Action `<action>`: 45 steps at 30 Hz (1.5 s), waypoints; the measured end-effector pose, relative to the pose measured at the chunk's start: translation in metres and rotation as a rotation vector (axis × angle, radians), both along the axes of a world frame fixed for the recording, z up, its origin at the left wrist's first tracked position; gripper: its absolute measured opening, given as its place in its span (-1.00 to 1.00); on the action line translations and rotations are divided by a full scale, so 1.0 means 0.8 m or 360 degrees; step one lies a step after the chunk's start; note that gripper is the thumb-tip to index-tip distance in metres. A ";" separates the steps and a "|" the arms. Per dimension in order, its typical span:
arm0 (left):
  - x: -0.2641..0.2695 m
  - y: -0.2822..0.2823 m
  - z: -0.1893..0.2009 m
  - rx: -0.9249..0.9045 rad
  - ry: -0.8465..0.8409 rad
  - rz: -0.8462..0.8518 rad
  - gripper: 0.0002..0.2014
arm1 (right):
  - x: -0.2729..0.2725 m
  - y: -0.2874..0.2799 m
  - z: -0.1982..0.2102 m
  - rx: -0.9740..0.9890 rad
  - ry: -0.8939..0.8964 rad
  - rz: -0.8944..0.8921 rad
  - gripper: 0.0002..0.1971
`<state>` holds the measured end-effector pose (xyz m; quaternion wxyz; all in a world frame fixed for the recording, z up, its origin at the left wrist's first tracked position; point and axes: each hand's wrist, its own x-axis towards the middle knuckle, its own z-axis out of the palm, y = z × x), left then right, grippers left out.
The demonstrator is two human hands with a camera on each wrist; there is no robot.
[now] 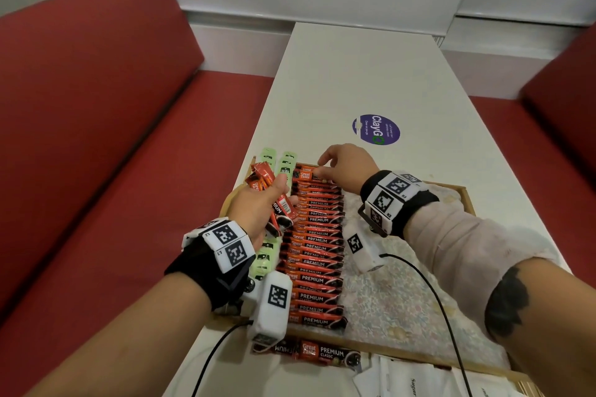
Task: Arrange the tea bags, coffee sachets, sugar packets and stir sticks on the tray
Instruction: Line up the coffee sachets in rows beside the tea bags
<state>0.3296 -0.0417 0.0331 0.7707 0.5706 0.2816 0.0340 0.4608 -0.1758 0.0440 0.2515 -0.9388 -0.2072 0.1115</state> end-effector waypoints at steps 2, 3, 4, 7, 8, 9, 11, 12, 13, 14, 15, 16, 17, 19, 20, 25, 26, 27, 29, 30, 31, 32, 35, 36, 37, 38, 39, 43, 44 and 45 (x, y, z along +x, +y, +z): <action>0.003 0.003 -0.001 0.0039 0.0028 0.0050 -0.71 | -0.014 0.005 0.011 0.0091 0.0069 0.0158 -0.78; 0.004 0.005 -0.002 0.0070 0.0045 0.0069 -0.66 | -0.022 0.008 0.017 0.0119 0.0139 0.0251 -0.77; 0.005 0.007 -0.003 0.0084 0.0055 0.0080 -0.62 | -0.029 0.010 0.022 0.0134 0.0212 0.0342 -0.77; 0.005 0.005 -0.001 0.0015 0.0019 0.0075 -0.72 | -0.044 0.014 0.032 0.0133 0.0395 0.0537 -0.82; 0.006 0.003 0.001 -0.0010 0.0005 0.0076 -0.77 | -0.048 0.015 0.033 0.0120 0.0435 0.0574 -0.83; 0.006 0.001 0.003 -0.0027 -0.0012 0.0075 -0.81 | -0.051 0.015 0.033 0.0102 0.0461 0.0599 -0.84; 0.007 -0.003 0.006 -0.0027 -0.0054 0.0074 -0.83 | -0.056 0.015 0.032 0.0089 0.0485 0.0616 -0.86; 0.007 -0.004 0.008 -0.0017 -0.0075 0.0076 -0.79 | -0.058 0.015 0.032 0.0107 0.0494 0.0612 -0.87; 0.006 -0.004 0.009 -0.0002 -0.0094 0.0074 -0.71 | -0.059 0.014 0.031 0.0143 0.0506 0.0602 -0.87; 0.005 -0.005 0.011 0.0015 -0.0107 0.0065 -0.62 | -0.059 0.012 0.031 0.0192 0.0519 0.0586 -0.85; 0.004 -0.005 0.011 0.0026 -0.0115 0.0052 -0.54 | -0.059 0.010 0.030 0.0250 0.0535 0.0568 -0.83; 0.003 -0.005 0.011 0.0023 -0.0126 0.0028 -0.51 | -0.059 0.008 0.031 0.0302 0.0554 0.0553 -0.81; 0.003 -0.005 0.012 0.0006 -0.0139 0.0001 -0.53 | -0.059 0.007 0.031 0.0339 0.0569 0.0548 -0.81; 0.002 -0.005 0.012 -0.0043 -0.0164 -0.0032 -0.65 | -0.060 0.006 0.032 0.0377 0.0607 0.0544 -0.84; 0.003 -0.006 0.013 -0.0061 -0.0170 -0.0048 -0.67 | -0.061 0.006 0.031 0.0386 0.0626 0.0548 -0.83; 0.002 -0.010 0.014 -0.0110 -0.0212 -0.0126 -0.65 | -0.062 0.004 0.026 0.0286 0.0540 0.0557 -0.84; 0.002 -0.009 0.013 -0.0141 -0.0224 -0.0133 -0.68 | -0.062 0.004 0.025 0.0287 0.0496 0.0517 -0.83; 0.002 -0.009 0.012 -0.0167 -0.0230 -0.0136 -0.70 | -0.063 0.005 0.024 0.0285 0.0415 0.0470 -0.85; 0.002 -0.007 0.011 -0.0196 -0.0238 -0.0103 -0.75 | -0.063 0.006 0.023 0.0249 0.0134 0.0397 -0.89; 0.003 -0.006 0.011 -0.0197 -0.0240 -0.0076 -0.80 | -0.063 0.007 0.024 0.0192 -0.0018 0.0391 -0.92; 0.004 -0.005 0.010 -0.0192 -0.0233 -0.0043 -0.83 | -0.062 0.007 0.025 0.0107 -0.0146 0.0406 -0.96; 0.004 -0.004 0.010 -0.0189 -0.0221 -0.0002 -0.83 | -0.061 0.006 0.025 0.0013 -0.0246 0.0440 -0.98; 0.004 -0.004 0.011 -0.0191 -0.0200 0.0083 -0.73 | -0.060 0.005 0.019 -0.0240 -0.0470 0.0518 -0.83; 0.004 -0.004 0.010 -0.0182 -0.0186 0.0092 -0.70 | -0.060 0.005 0.016 -0.0282 -0.0539 0.0526 -0.81; 0.003 -0.004 0.010 -0.0173 -0.0176 0.0101 -0.70 | -0.060 0.004 0.014 -0.0305 -0.0592 0.0524 -0.81; 0.003 -0.004 0.009 -0.0167 -0.0172 0.0121 -0.70 | -0.060 0.004 0.012 -0.0313 -0.0635 0.0517 -0.81; 0.003 -0.004 0.009 -0.0164 -0.0168 0.0141 -0.69 | -0.060 0.003 0.012 -0.0321 -0.0658 0.0507 -0.81; 0.004 0.000 0.008 -0.0142 -0.0132 0.0159 -0.62 | -0.059 0.001 0.014 -0.0339 -0.0668 0.0484 -0.79; 0.004 0.000 0.007 -0.0130 -0.0134 0.0142 -0.69 | -0.059 0.001 0.013 -0.0336 -0.0657 0.0481 -0.79; 0.004 0.000 0.007 -0.0117 -0.0140 0.0128 -0.81 | -0.059 0.001 0.014 -0.0328 -0.0633 0.0477 -0.79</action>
